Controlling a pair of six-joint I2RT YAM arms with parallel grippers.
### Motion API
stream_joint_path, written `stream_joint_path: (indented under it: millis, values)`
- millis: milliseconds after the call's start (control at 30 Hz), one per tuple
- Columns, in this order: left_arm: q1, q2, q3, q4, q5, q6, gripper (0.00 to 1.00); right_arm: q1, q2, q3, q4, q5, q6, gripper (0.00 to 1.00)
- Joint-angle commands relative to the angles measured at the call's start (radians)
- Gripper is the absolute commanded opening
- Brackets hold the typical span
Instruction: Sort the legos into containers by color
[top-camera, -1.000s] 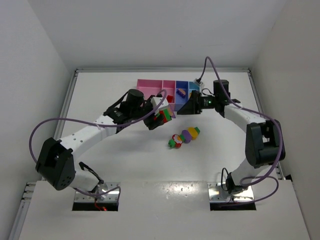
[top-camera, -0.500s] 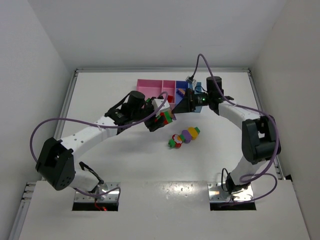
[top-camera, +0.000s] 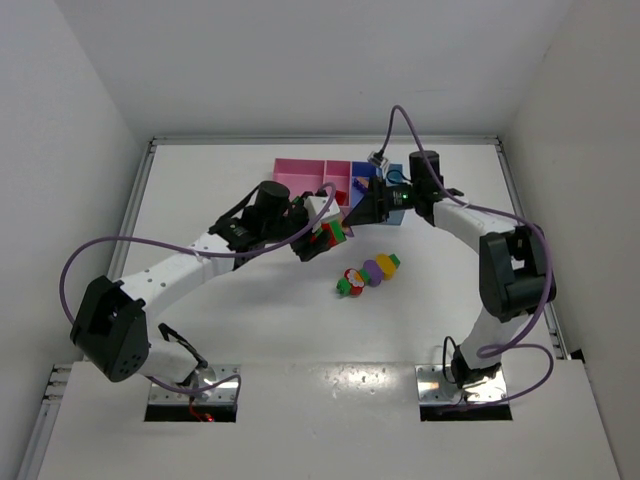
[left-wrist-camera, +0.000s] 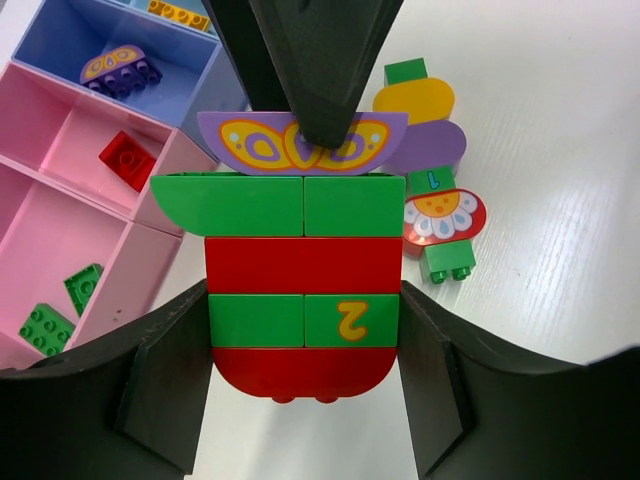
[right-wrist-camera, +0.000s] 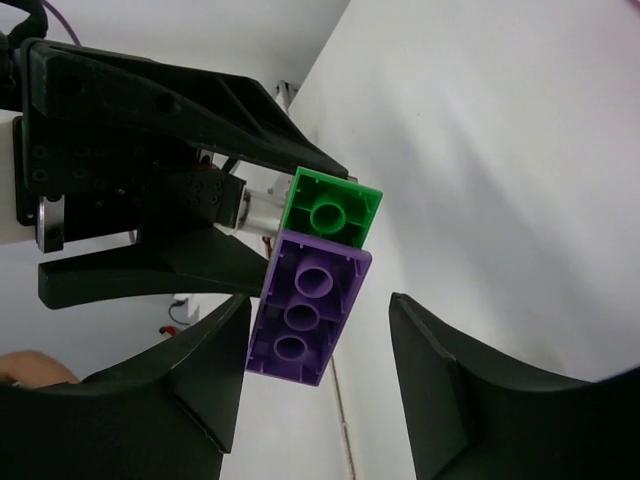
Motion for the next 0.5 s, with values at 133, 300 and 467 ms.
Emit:
stream_joint_path:
  millis: [133,300,467]
  values:
    - [-0.012,-0.022,0.04,0.076,-0.008,-0.002,0.29,0.015,0.013,0.048,0.048,-0.07,0.012,0.41]
    - [-0.012,-0.022,0.029,0.076,-0.026,-0.002,0.29,0.003,0.004,0.048,0.066,-0.07,0.012,0.11]
    - [-0.012,-0.071,-0.041,0.076,-0.045,-0.002,0.29,-0.094,-0.005,0.103,0.066,-0.06,0.002,0.03]
